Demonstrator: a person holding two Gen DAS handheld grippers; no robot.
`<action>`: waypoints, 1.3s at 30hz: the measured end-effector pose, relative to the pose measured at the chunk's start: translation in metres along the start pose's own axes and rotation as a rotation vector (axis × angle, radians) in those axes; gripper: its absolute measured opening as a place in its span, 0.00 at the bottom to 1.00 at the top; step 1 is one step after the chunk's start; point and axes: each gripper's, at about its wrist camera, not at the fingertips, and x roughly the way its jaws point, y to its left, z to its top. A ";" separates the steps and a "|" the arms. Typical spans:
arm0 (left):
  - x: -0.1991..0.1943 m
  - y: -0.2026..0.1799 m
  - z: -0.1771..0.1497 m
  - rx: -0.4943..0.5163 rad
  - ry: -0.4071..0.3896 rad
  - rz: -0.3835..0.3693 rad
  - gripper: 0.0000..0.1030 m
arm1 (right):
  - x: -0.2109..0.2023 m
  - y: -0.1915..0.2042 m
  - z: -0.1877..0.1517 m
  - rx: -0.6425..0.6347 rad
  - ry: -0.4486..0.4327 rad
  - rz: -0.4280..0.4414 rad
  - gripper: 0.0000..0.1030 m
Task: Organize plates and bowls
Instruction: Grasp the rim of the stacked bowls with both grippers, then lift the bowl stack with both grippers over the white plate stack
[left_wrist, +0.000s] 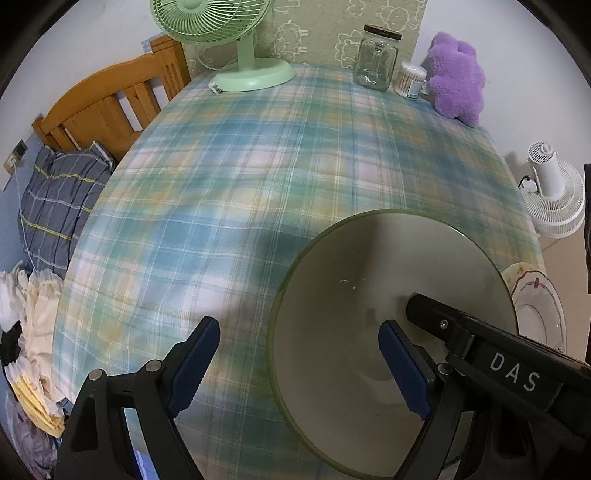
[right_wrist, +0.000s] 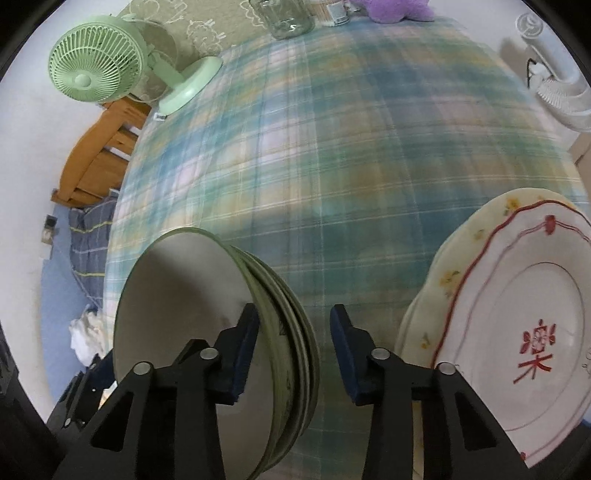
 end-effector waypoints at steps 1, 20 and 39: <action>0.001 0.000 0.001 0.006 0.001 -0.006 0.86 | 0.000 0.001 0.000 -0.005 0.001 0.004 0.34; 0.036 0.023 0.009 0.065 0.063 -0.268 0.77 | -0.002 0.017 -0.009 0.033 -0.070 -0.137 0.35; 0.027 0.012 0.005 0.099 0.049 -0.361 0.46 | -0.003 0.018 -0.014 0.066 -0.083 -0.168 0.35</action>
